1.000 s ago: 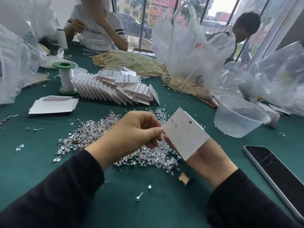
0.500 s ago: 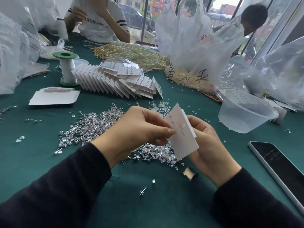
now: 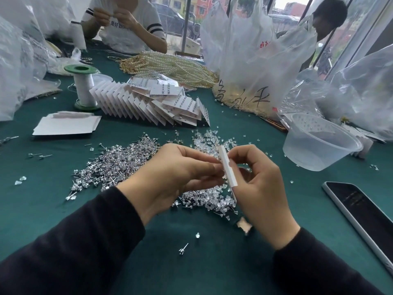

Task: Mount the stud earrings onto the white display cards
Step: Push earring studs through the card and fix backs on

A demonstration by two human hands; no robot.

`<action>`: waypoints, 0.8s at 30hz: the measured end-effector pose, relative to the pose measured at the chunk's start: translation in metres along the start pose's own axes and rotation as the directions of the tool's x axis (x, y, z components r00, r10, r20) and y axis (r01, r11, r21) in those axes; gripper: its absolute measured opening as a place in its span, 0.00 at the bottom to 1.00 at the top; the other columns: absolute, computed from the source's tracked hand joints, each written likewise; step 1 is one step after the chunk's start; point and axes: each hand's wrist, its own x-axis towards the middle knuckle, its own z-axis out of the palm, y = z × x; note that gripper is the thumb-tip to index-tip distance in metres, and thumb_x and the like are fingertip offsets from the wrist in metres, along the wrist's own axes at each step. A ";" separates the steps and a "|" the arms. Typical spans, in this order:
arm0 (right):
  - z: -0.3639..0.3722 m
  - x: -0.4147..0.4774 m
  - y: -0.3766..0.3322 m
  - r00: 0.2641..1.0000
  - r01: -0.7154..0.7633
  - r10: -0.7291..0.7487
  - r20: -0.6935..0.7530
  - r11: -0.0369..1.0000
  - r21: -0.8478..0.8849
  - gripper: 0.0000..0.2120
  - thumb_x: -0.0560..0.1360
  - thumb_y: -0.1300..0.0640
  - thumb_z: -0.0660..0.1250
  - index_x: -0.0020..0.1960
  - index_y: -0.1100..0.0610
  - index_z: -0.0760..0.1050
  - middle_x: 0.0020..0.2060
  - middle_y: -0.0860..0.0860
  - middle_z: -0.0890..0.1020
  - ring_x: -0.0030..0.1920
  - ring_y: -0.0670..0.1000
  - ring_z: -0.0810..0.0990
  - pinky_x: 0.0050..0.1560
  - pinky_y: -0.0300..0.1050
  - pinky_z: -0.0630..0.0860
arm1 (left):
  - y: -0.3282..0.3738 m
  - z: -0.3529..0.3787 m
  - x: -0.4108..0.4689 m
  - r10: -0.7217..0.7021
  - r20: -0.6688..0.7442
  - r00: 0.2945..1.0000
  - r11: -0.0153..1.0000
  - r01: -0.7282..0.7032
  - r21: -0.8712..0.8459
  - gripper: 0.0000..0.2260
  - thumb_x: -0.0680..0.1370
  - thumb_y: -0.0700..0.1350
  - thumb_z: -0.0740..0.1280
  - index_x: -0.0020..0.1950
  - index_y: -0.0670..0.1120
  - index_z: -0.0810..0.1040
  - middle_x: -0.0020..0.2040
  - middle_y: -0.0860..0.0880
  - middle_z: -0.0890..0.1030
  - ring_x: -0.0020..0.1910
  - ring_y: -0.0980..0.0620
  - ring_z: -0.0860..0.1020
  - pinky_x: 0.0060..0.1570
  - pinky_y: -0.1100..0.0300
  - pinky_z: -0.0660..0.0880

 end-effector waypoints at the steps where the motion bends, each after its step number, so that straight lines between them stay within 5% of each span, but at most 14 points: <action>1: 0.001 -0.001 0.000 1.000 0.025 -0.026 -0.015 0.999 -0.047 0.02 0.71 0.61 0.65 0.41 0.56 0.75 0.36 0.48 0.79 0.38 0.46 0.79 0.38 0.40 0.75 | 0.000 0.000 0.000 -0.018 0.005 1.000 1.000 0.018 -0.010 0.02 0.65 0.30 0.69 0.34 0.34 0.82 0.31 0.41 0.83 0.29 0.50 0.82 0.28 0.65 0.78; 4: 0.003 -0.001 0.000 0.997 0.055 -0.059 -0.039 0.994 -0.099 0.03 0.71 0.61 0.65 0.44 0.57 0.77 0.38 0.48 0.81 0.40 0.46 0.80 0.43 0.43 0.79 | 0.000 -0.001 0.000 -0.044 0.004 0.999 0.999 0.044 -0.012 0.05 0.66 0.31 0.68 0.33 0.36 0.83 0.32 0.42 0.83 0.30 0.51 0.83 0.30 0.63 0.79; 12: 0.000 -0.003 -0.004 0.997 -0.082 0.080 0.019 0.988 0.135 0.04 0.70 0.63 0.70 0.43 0.55 0.78 0.41 0.49 0.82 0.45 0.50 0.82 0.47 0.46 0.79 | 0.002 -0.003 0.001 -0.050 -0.074 0.996 0.997 0.046 -0.059 0.08 0.68 0.28 0.67 0.33 0.38 0.82 0.31 0.42 0.83 0.28 0.49 0.82 0.26 0.64 0.78; 17: -0.001 -0.001 -0.005 0.997 -0.078 0.072 0.038 0.976 0.205 0.04 0.68 0.65 0.70 0.39 0.58 0.79 0.43 0.52 0.81 0.47 0.47 0.81 0.47 0.37 0.77 | 0.003 -0.001 0.000 -0.044 -0.077 0.996 0.998 0.041 -0.046 0.05 0.68 0.30 0.68 0.41 0.36 0.80 0.32 0.42 0.83 0.28 0.49 0.82 0.27 0.64 0.78; 24: 0.000 0.001 -0.003 0.999 0.022 -0.025 0.046 0.997 0.078 0.07 0.69 0.70 0.70 0.39 0.59 0.79 0.41 0.51 0.80 0.45 0.45 0.80 0.46 0.35 0.77 | 0.005 -0.005 0.000 -0.039 -0.085 0.996 0.996 0.032 -0.085 0.04 0.69 0.30 0.68 0.41 0.35 0.79 0.31 0.42 0.83 0.28 0.50 0.82 0.25 0.64 0.77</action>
